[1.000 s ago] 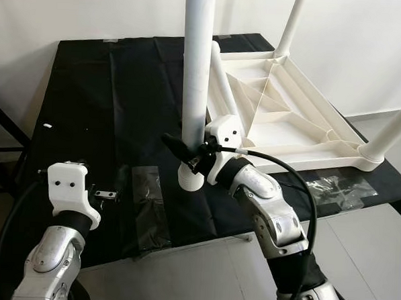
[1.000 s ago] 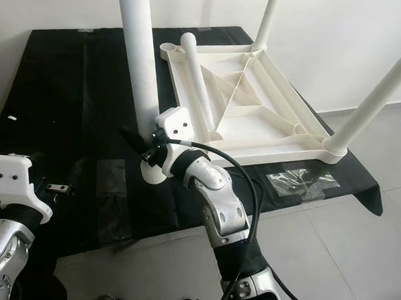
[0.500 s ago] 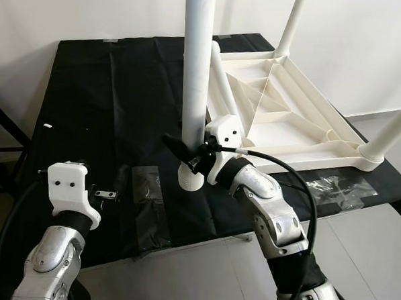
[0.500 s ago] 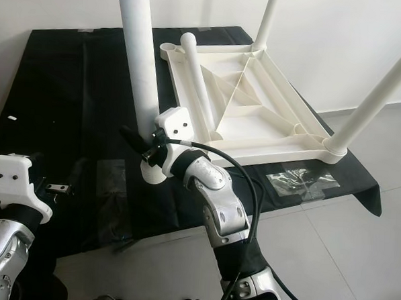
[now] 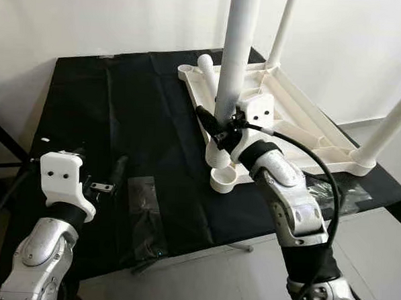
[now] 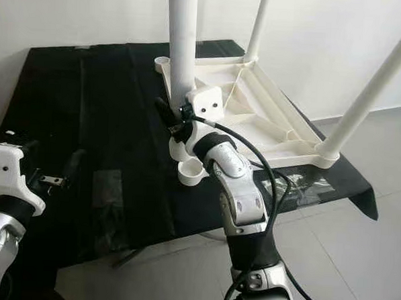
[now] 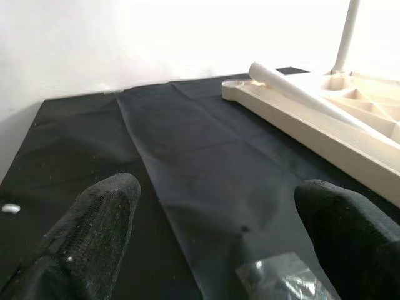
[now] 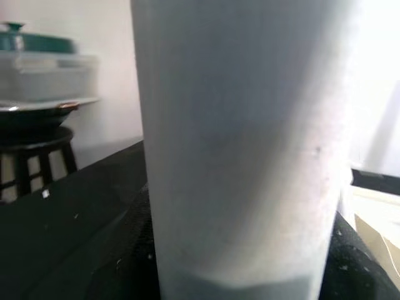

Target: Building children table

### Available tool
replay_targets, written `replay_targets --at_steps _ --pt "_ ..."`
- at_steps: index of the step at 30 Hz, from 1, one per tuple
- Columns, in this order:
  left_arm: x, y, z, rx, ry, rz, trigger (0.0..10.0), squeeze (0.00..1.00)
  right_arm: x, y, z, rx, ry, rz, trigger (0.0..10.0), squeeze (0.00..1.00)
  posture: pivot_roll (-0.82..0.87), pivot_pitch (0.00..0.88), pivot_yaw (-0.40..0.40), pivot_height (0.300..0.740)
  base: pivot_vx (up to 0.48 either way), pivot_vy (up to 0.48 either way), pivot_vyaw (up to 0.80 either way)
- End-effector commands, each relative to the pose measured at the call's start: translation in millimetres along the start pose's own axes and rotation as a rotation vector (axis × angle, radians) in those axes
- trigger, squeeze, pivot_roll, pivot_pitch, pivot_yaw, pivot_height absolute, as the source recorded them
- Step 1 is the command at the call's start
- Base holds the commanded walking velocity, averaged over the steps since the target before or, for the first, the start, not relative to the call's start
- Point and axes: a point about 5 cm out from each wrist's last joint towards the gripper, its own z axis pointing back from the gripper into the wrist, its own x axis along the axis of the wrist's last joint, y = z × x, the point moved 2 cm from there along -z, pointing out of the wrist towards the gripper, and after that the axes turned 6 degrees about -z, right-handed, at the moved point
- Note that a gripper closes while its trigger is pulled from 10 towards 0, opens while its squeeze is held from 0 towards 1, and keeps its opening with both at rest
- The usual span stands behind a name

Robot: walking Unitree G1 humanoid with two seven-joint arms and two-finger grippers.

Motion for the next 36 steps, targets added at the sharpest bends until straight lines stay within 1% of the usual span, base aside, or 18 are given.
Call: replay_targets --at_steps 1,3,4,6,8,10,11,13,14,15,17,18,21,27,31,36 --pt "-10.6 -9.2 2.1 -0.053 0.047 0.016 10.0 0.00 5.6 1.8 -1.8 0.080 0.004 0.012 10.0 0.00 -0.12 0.092 -0.024 0.740 0.000 0.000 0.00" --pt "-13.6 -15.1 3.4 -0.085 0.055 0.012 10.0 0.00 3.1 -2.4 0.8 0.136 0.033 0.037 10.0 0.00 -0.12 0.093 -0.025 0.740 0.000 0.000 0.00" --pt "-13.6 -15.1 3.4 -0.085 0.055 0.012 10.0 0.00 3.1 -2.4 0.8 0.136 0.033 0.037 10.0 0.00 -0.12 0.093 -0.025 0.740 0.000 0.000 0.00" --pt "-18.3 -19.8 5.6 -0.115 0.084 -0.019 10.0 0.00 -3.1 -9.3 5.8 0.203 0.094 0.001 10.0 0.00 -0.12 0.100 -0.027 0.740 0.000 0.000 0.00" --pt "-24.4 -22.6 11.9 -0.140 0.113 -0.025 10.0 0.00 -6.3 -19.5 9.5 0.271 0.137 0.018 10.0 0.00 -0.12 0.116 -0.032 0.740 0.000 0.000 0.00" --pt "-25.9 -23.6 15.5 -0.151 0.122 -0.019 10.0 0.00 -5.4 -22.3 10.8 0.303 0.144 0.041 10.0 0.00 -0.12 0.122 -0.034 0.740 0.000 0.000 0.00" --pt "-28.8 -21.7 16.2 -0.131 0.145 -0.012 10.0 0.00 -2.8 -18.4 9.9 0.338 0.132 0.023 10.0 0.00 -0.12 0.136 -0.041 0.740 0.000 -0.472 0.00" --pt "-32.3 -19.3 16.8 -0.109 0.170 -0.007 10.0 0.00 0.3 -13.7 8.0 0.382 0.118 -0.004 10.0 0.00 -0.12 0.136 -0.041 0.740 0.000 -0.472 0.00" --pt "-32.1 -19.5 17.5 -0.105 0.171 0.000 10.0 0.00 2.4 -7.0 5.8 0.419 0.105 -0.029 10.0 0.00 -0.11 0.155 -0.045 0.740 0.000 -0.472 0.00" --pt "-31.3 -20.0 17.9 -0.105 0.167 0.005 10.0 0.00 3.5 -2.8 4.4 0.442 0.097 -0.043 10.0 0.00 -0.11 0.155 -0.045 0.740 0.000 -0.472 0.00" --pt "-30.6 -21.7 18.9 -0.111 0.166 0.029 10.0 0.00 4.7 7.6 0.7 0.493 0.088 -0.057 10.0 0.00 -0.11 0.164 -0.046 0.740 0.000 -0.472 0.00" --pt "-30.4 -22.1 19.2 -0.112 0.166 0.034 10.0 0.00 4.8 10.6 -0.2 0.510 0.086 -0.058 10.0 0.00 -0.11 0.166 -0.046 0.740 0.000 -0.465 0.00" --pt "-28.2 -22.3 20.0 -0.115 0.151 0.057 10.0 0.00 4.5 17.9 -4.3 0.543 0.077 -0.088 10.0 0.00 -0.10 0.179 -0.057 0.740 0.000 0.000 0.00" --pt "-29.4 -24.1 20.6 -0.130 0.165 0.048 10.0 0.00 -0.4 25.1 -7.7 0.561 0.074 -0.120 10.0 0.00 -0.10 0.183 -0.063 0.740 0.000 0.000 0.00" --pt "-29.8 -24.1 18.8 -0.129 0.169 0.049 10.0 0.00 -4.1 27.3 -9.1 0.536 0.070 -0.122 10.0 0.00 -0.10 0.178 -0.060 0.740 0.000 0.000 0.00" --pt "-25.2 -22.2 16.0 -0.116 0.132 0.044 10.0 0.00 -8.6 28.1 -8.7 0.485 0.074 -0.158 10.0 0.00 -0.10 0.167 -0.056 0.740 0.052 0.000 0.00"
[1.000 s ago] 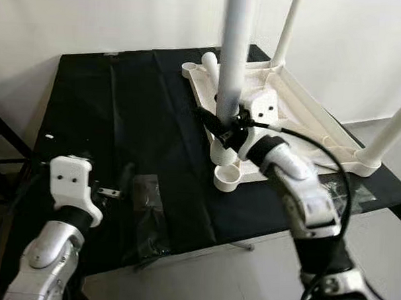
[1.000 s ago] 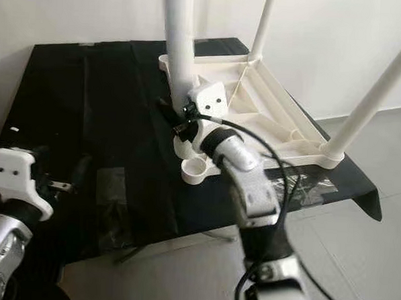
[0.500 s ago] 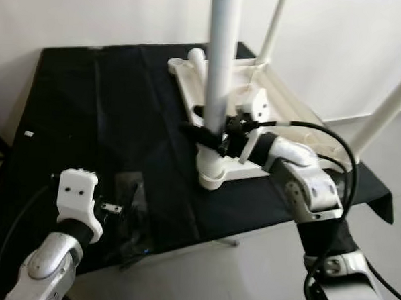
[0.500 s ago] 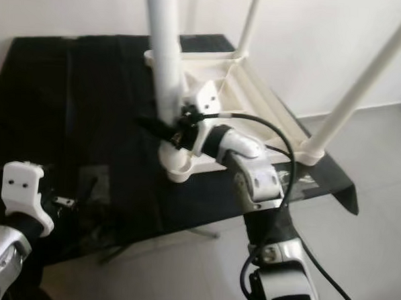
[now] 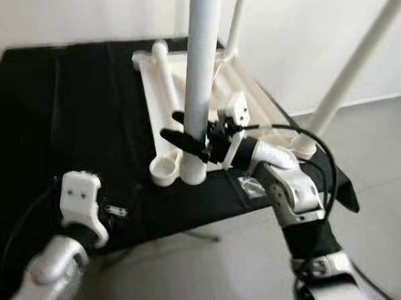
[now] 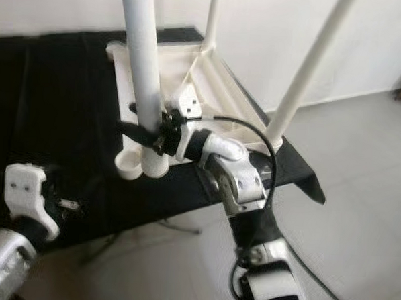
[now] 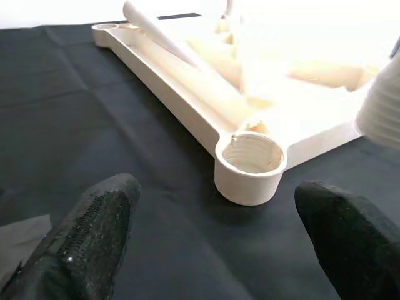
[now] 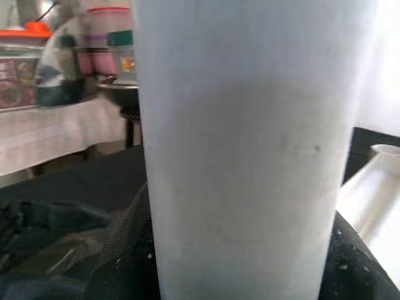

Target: Building children table

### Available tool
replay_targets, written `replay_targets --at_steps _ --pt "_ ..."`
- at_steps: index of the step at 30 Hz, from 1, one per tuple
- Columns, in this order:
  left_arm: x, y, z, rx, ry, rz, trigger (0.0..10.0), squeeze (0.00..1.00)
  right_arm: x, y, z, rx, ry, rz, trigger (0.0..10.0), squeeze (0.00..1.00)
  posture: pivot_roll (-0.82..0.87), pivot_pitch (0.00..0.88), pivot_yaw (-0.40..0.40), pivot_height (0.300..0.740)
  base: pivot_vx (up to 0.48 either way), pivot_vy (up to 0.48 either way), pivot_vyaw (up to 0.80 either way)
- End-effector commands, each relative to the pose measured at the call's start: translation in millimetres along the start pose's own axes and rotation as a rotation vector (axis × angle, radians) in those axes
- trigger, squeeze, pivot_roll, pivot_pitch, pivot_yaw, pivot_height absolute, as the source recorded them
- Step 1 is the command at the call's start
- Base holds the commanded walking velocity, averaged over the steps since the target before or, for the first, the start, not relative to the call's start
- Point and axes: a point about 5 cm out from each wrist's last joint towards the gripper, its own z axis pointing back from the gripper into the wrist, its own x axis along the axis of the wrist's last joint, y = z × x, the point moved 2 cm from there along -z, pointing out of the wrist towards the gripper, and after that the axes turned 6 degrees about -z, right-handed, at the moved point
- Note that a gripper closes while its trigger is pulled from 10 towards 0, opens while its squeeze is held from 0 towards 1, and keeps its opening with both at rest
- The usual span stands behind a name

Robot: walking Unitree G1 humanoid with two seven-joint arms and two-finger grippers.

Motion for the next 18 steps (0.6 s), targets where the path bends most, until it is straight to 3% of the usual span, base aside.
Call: replay_targets --at_steps 1,5,10,18 --pt "-2.2 3.7 1.0 0.018 0.007 -0.011 10.0 0.00 -1.1 6.0 -4.0 0.010 -0.010 -0.015 10.0 0.00 -0.10 0.167 -0.056 0.740 0.259 0.000 0.00" --pt "-1.5 8.6 -1.0 0.052 0.005 -0.008 10.0 0.00 -3.4 8.6 -2.5 -0.016 -0.021 0.001 10.0 0.00 -0.11 0.157 -0.053 0.740 0.258 0.000 0.00" --pt "-1.3 12.5 -1.3 0.083 0.000 0.009 10.0 0.00 -5.2 10.9 -2.0 -0.029 -0.028 -0.014 10.0 0.00 -0.10 0.150 -0.055 0.740 0.000 0.000 0.00" --pt "-2.8 13.0 -3.3 0.087 0.006 -0.016 10.0 0.00 -8.7 18.4 -5.3 -0.026 -0.035 -0.023 10.0 0.00 -0.10 0.137 -0.056 0.740 0.000 0.398 0.00"
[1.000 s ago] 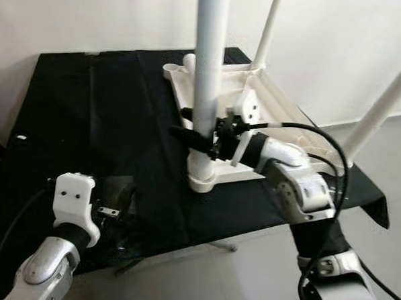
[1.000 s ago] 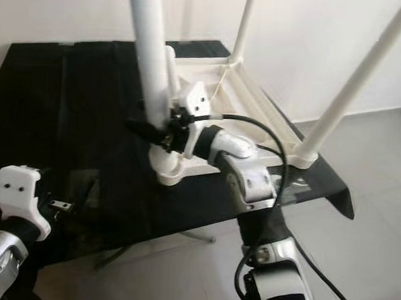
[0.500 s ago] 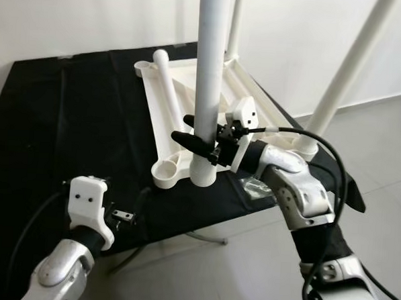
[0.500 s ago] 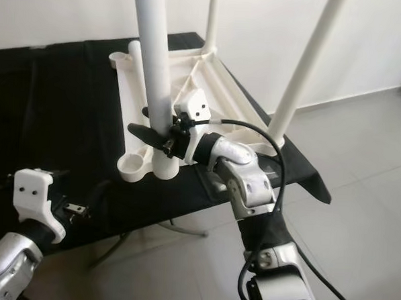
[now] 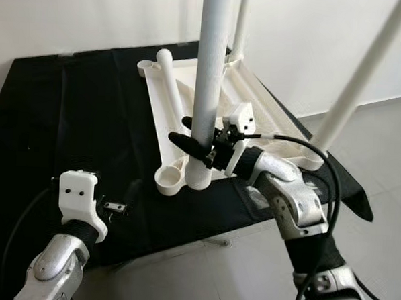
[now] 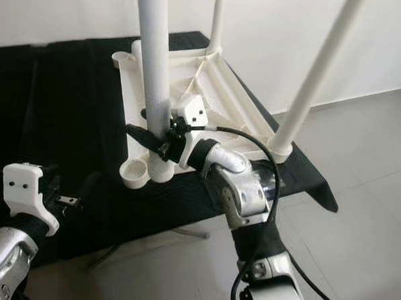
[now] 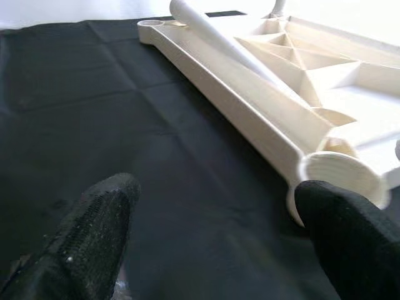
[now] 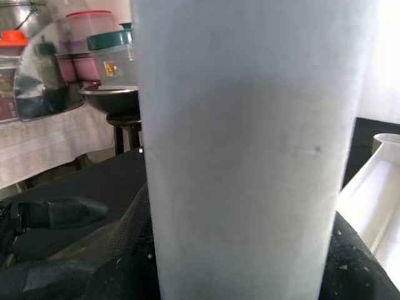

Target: Building children table

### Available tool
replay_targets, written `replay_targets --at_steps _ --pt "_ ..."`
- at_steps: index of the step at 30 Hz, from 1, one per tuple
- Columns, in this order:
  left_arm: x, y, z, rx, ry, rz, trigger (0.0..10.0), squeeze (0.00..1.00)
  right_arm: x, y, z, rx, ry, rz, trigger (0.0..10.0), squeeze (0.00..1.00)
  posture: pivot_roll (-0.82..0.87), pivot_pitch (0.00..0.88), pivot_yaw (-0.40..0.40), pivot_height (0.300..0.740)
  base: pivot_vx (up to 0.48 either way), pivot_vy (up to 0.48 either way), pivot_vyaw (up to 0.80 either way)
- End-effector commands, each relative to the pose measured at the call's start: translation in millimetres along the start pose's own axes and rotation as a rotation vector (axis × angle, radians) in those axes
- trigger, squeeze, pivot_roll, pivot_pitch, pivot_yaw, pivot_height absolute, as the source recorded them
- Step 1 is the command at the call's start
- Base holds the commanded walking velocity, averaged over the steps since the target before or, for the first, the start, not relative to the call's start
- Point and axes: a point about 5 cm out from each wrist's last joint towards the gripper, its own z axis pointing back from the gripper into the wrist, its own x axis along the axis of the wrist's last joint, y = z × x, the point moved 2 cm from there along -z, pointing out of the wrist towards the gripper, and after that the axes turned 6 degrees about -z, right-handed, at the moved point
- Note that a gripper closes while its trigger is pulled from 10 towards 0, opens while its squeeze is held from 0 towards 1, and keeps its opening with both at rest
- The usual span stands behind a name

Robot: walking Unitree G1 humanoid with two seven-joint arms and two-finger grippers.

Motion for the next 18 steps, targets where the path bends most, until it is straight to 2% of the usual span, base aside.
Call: replay_targets --at_steps 1,2,15,17,18 --pt "-3.6 2.2 0.8 0.011 0.014 -0.013 10.0 0.00 1.4 8.3 -3.5 0.028 -0.006 0.013 10.0 0.00 -0.10 0.137 -0.056 0.740 0.000 0.480 0.00" --pt "-3.2 2.4 0.6 0.014 0.010 -0.012 10.0 0.00 1.2 8.6 -3.7 0.029 -0.006 0.014 10.0 0.00 -0.10 0.137 -0.056 0.740 0.000 0.480 0.00" --pt "-3.0 2.8 0.1 0.016 0.009 -0.026 10.0 0.00 5.6 5.2 -3.8 0.019 -0.014 0.035 10.0 0.00 -0.10 0.134 -0.054 0.740 0.000 0.000 0.00" --pt "-1.9 0.8 0.3 0.002 0.003 -0.033 10.0 0.00 5.6 1.7 -0.7 0.029 -0.009 0.047 10.0 0.00 -0.10 0.138 -0.053 0.740 0.000 0.000 0.00" --pt "0.7 -2.8 1.3 -0.033 -0.009 -0.044 10.0 0.00 4.0 -10.5 10.9 0.098 0.017 0.048 10.0 0.00 -0.10 0.146 -0.052 0.740 0.000 0.000 0.00"
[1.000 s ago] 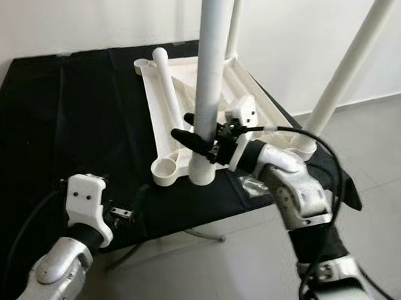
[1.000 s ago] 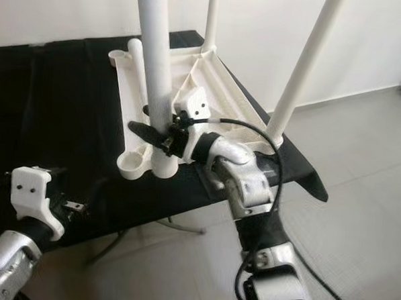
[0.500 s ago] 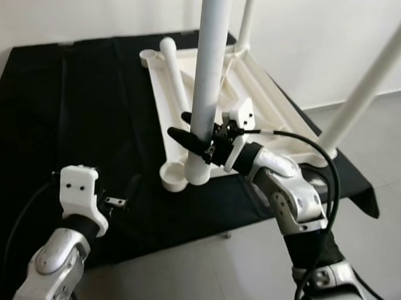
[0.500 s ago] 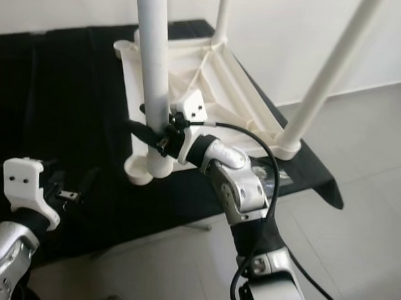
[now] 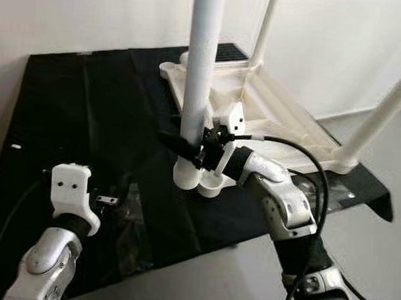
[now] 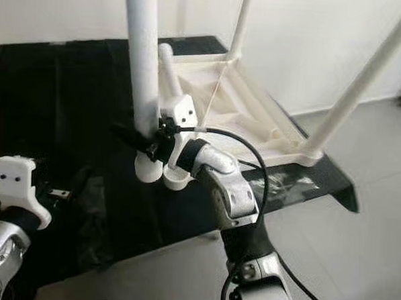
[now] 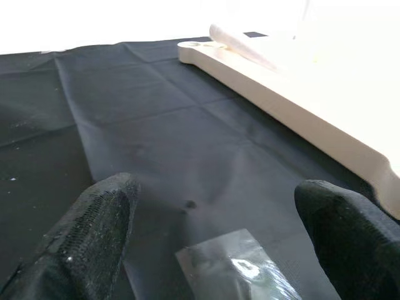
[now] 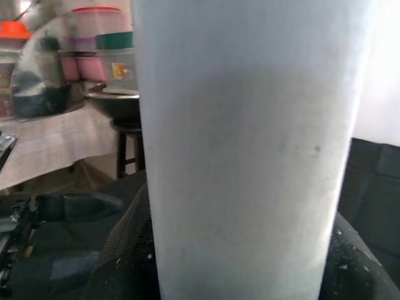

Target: Building children table

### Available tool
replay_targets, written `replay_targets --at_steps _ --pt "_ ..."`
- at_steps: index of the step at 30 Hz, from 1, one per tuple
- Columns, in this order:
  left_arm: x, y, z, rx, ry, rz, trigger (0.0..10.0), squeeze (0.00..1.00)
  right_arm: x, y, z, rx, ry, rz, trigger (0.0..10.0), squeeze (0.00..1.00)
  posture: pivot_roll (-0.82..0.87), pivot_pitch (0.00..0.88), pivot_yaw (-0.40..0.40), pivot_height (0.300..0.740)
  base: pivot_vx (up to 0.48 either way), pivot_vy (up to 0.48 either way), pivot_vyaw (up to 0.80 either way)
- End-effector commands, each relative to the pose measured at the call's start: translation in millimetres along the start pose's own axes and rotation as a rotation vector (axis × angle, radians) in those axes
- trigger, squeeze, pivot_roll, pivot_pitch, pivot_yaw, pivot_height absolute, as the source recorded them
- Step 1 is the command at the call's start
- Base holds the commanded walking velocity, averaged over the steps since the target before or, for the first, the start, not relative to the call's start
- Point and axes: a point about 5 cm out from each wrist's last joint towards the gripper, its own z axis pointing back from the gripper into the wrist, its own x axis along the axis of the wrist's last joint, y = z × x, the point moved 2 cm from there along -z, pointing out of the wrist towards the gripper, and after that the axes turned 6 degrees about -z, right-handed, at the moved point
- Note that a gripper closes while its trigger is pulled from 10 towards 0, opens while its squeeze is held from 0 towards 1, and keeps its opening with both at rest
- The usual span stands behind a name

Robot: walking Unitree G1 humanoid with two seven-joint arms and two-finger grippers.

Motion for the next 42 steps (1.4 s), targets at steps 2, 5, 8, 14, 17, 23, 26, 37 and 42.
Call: replay_targets --at_steps 2,5,8,14,17,23,26,37,42 --pt "0.2 -4.1 2.9 -0.044 -0.001 -0.033 10.0 0.00 3.6 -14.4 15.6 0.056 -0.001 0.011 10.0 0.00 -0.10 0.146 -0.052 0.740 0.000 0.000 0.00" --pt "2.9 -5.8 4.6 -0.080 -0.015 -0.052 10.0 0.00 5.2 -20.0 23.5 0.168 0.029 0.009 10.0 0.00 -0.10 0.169 -0.047 0.740 0.000 0.000 0.00" --pt "4.4 -7.9 9.7 -0.130 -0.019 -0.085 10.0 0.00 21.1 -24.8 23.1 0.334 -0.012 -0.083 10.0 0.00 -0.10 0.208 -0.049 0.740 0.000 0.000 0.00" --pt "6.8 -10.7 19.0 -0.160 -0.017 -0.104 10.0 0.00 25.0 -21.0 10.6 0.488 0.045 -0.094 10.0 0.00 -0.08 0.281 -0.052 0.740 0.000 0.000 0.00" --pt "9.0 -14.6 27.6 -0.162 -0.013 -0.081 10.0 0.00 30.0 -16.7 1.3 0.543 0.064 -0.074 10.0 0.00 -0.07 0.329 -0.049 0.740 0.000 0.000 0.00" --pt "12.7 -19.9 40.0 -0.168 -0.010 -0.072 10.0 0.00 43.7 -15.0 -8.6 0.635 0.070 -0.049 10.0 0.00 -0.05 0.368 -0.045 0.740 0.000 0.000 0.00" --pt "15.8 -22.3 47.5 -0.182 -0.012 -0.068 10.0 0.00 53.2 -18.1 -10.2 0.685 0.081 -0.030 10.0 0.00 -0.05 0.398 -0.041 0.740 0.000 0.000 0.00" --pt "20.3 -26.1 57.7 -0.194 -0.005 -0.061 10.0 0.00 69.8 -18.0 -9.2 0.734 0.186 0.000 10.0 0.00 -0.06 0.429 -0.054 0.740 0.000 0.000 0.00" --pt "21.2 -26.7 59.6 -0.192 -0.006 -0.057 10.0 0.00 62.3 -17.6 -10.5 0.738 0.256 0.035 10.0 0.00 -0.06 0.430 -0.057 0.740 0.000 0.000 0.00"
